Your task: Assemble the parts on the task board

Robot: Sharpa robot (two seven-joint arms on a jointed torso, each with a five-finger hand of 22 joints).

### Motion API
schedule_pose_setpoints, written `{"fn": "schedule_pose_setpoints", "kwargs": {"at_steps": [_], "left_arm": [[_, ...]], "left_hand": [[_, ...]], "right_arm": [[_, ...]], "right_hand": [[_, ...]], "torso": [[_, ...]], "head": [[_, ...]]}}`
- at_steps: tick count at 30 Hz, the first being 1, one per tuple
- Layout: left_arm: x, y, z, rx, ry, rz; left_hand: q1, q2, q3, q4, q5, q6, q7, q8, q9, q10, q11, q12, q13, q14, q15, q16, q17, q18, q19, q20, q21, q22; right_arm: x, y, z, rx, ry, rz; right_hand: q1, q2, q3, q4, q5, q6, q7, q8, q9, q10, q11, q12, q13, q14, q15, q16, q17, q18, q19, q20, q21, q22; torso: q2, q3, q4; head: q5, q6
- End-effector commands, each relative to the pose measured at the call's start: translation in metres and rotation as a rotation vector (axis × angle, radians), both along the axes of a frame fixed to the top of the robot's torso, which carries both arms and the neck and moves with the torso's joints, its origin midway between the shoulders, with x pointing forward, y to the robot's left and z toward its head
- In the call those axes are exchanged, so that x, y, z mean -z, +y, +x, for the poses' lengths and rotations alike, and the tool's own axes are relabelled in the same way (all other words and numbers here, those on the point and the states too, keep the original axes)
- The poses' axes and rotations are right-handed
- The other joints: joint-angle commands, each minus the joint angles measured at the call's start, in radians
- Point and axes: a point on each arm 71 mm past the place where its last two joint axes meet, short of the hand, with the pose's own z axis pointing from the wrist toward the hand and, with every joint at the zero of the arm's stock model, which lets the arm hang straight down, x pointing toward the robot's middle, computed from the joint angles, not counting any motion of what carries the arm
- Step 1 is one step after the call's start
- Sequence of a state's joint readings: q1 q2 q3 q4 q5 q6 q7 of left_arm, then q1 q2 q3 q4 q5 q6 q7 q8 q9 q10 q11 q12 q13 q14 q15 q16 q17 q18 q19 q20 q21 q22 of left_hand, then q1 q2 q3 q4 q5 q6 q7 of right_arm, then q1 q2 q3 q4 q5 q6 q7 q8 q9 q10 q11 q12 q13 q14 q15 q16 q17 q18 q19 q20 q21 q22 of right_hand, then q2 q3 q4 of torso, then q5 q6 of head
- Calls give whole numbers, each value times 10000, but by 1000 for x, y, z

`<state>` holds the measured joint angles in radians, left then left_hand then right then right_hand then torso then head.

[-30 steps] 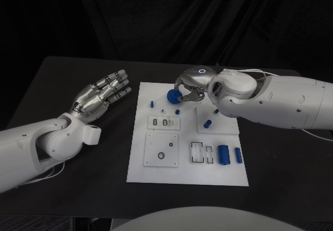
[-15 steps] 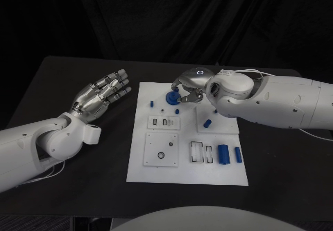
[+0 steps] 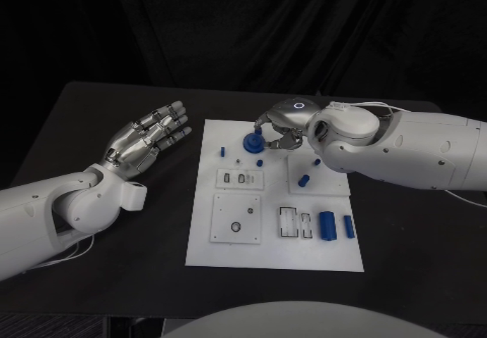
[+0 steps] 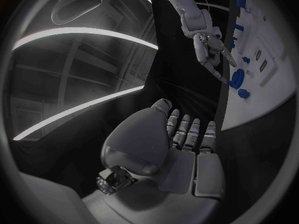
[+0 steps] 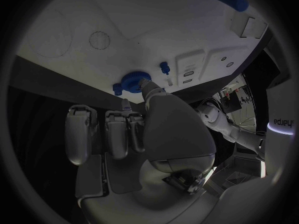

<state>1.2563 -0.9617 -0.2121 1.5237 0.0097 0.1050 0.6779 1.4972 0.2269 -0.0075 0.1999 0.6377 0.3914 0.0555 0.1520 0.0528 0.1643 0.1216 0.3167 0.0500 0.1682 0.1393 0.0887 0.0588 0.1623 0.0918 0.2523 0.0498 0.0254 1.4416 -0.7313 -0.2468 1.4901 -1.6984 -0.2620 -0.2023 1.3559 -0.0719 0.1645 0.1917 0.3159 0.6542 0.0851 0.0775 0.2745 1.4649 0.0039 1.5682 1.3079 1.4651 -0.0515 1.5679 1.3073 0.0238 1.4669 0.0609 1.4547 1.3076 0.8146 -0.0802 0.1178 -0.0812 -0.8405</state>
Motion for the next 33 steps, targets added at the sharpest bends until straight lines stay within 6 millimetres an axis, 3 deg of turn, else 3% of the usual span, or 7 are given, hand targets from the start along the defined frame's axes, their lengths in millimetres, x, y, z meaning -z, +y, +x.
{"fn": "schedule_pose_setpoints", "kwargs": {"at_steps": [1,9,14,18,22,26,33], "left_arm": [[-1,0,-1,58,-103,-141],[-2,1,-2,42,-98,-134],[-2,0,-3,53,-84,-138],[-2,0,-2,50,-87,-131],[-2,-2,-3,85,-93,-153],[-2,-3,-3,130,-81,-170],[-1,-5,-3,166,-78,-177]], "left_hand": [[-21,50,64,27,29,-64,8,-61,-9,-84,17,-26,-7,-21,48,8,-7,188,17,75,11,3],[-21,50,64,27,29,-64,8,-61,-9,-84,17,-26,-7,-21,48,8,-7,188,17,75,11,3],[-27,45,75,24,27,-52,10,-56,-7,-76,19,-9,-4,-9,48,15,-3,189,22,77,13,4],[-27,45,75,24,27,-52,10,-56,-7,-76,19,-9,-4,-9,48,15,-3,189,22,77,13,4],[-27,45,75,24,27,-52,10,-56,-7,-76,19,-9,-4,-9,48,15,-3,189,22,77,13,4],[-27,45,75,24,27,-52,10,-56,-7,-76,19,-9,-4,-9,48,15,-3,189,22,77,13,4],[-36,37,91,19,26,-47,13,-53,-5,-74,23,-3,-2,-6,51,18,-3,190,22,80,13,4]], "right_arm": [[-10,-9,-4,-65,-601,543],[-37,-60,-18,707,-1257,984],[-43,-105,-30,1492,-1414,1059],[-40,-135,-39,2048,-1368,1208],[-30,-160,-49,2586,-1186,1471],[-20,-176,-56,2976,-1021,1542],[-7,-188,-61,3315,-803,1536]], "right_hand": [[-33,79,0,-55,91,294,6,110,-8,1059,-18,26,2629,1057,9,29,2635,72,249,25,37,2222],[-118,81,-11,72,117,1427,3,519,4,1059,-41,26,2629,1057,-28,29,2635,-76,646,-17,577,2420],[-93,49,-6,109,97,1772,-4,633,41,1059,-48,26,2629,1057,-45,29,2635,-142,811,-32,819,2507],[-39,1,-9,141,-74,1963,-11,675,53,1059,-57,26,2629,1057,-51,29,2635,-167,872,-41,909,2539],[31,-74,-44,240,-490,1982,-66,597,12,1059,-102,26,2629,1057,-89,29,2635,-175,892,-75,939,2550],[-35,-185,-268,606,-1512,1660,-75,279,-194,1059,-108,26,2629,1057,-95,29,2635,-175,891,-86,937,2549],[-83,-263,-414,854,-1879,1604,-84,179,-296,1059,-117,26,2629,1057,-103,29,2635,-171,882,-93,924,2544]], "torso": [[2,1,0],[0,3,-4],[0,4,1],[1,3,2],[1,-6,15],[4,7,-5],[19,10,46]], "head": [[16,31],[-119,0],[-242,72],[-259,77],[-314,99],[-353,78],[-395,34]]}}
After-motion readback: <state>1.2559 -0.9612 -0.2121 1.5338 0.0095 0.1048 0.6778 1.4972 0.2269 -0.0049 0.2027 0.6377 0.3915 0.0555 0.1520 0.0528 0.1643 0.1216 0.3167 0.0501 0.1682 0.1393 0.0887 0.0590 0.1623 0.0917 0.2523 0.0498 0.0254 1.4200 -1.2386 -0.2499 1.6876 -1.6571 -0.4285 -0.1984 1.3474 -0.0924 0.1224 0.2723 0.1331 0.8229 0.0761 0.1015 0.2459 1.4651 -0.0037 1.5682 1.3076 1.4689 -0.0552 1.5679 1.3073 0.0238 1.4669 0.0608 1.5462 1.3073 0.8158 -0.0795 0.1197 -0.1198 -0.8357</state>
